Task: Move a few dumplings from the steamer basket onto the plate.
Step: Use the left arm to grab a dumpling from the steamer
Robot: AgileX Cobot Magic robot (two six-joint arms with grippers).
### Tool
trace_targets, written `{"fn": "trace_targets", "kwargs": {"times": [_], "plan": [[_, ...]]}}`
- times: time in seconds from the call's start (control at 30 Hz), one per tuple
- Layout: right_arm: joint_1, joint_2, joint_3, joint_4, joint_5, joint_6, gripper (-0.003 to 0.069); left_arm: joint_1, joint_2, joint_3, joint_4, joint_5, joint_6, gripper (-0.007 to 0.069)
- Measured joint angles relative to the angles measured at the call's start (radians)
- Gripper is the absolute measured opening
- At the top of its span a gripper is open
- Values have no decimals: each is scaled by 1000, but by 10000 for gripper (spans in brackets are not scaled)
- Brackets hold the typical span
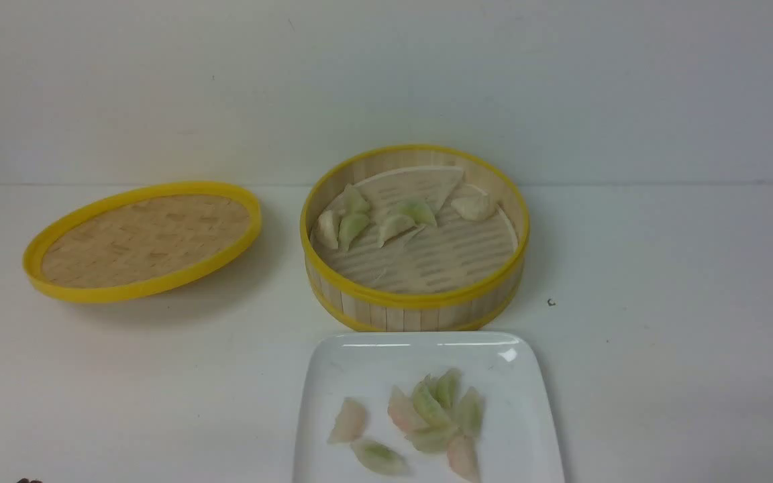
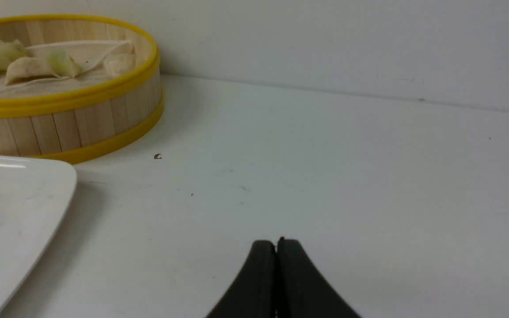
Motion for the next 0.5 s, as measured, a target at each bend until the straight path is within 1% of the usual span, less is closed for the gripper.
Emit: {"fn": "trace_targets", "kwargs": {"times": [0.5], "plan": [[0,0,0,0,-1,0,-15,0,0,0,4,0,7,-10]]}}
